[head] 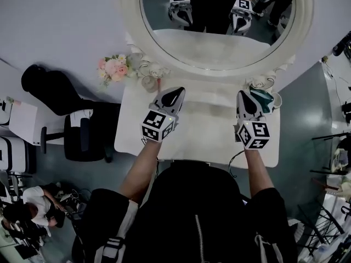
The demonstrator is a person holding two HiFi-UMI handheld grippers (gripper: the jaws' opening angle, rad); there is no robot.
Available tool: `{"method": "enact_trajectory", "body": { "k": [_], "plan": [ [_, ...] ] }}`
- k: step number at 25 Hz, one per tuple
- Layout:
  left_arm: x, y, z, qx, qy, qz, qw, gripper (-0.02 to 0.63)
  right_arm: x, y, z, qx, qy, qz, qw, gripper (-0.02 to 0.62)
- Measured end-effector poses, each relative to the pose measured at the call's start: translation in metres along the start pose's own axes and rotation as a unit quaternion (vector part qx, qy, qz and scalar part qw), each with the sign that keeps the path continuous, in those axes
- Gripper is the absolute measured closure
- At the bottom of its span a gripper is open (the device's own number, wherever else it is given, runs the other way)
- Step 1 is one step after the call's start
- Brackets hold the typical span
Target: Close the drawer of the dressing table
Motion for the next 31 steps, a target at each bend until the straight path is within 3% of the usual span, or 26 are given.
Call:
{"method": "enact_trajectory", "body": {
  "k": [9,31],
  "plan": [
    [0.0,0.007,-0.005,-0.011,0.004,0.002,0.9999,0.603,0.02,0.02,-0.007,-0.034,0.015,-0.012,0.999,0.594],
    [-0.01,-0.002,-0.004,-0.001,0.0,0.001,1.0,0.604,0.017,0.002,-0.019,-0.017,0.014,-0.015,1.0,0.594]
  ]
}}
Point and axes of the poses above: the fingertips, and each gripper's own axes: z forward along the fingers, x to its left, y out of its top, the point moved 2 cm from there along -z, backward along the fingers, and after that the axes turned 3 degrees about y, right-handed, at the moved point
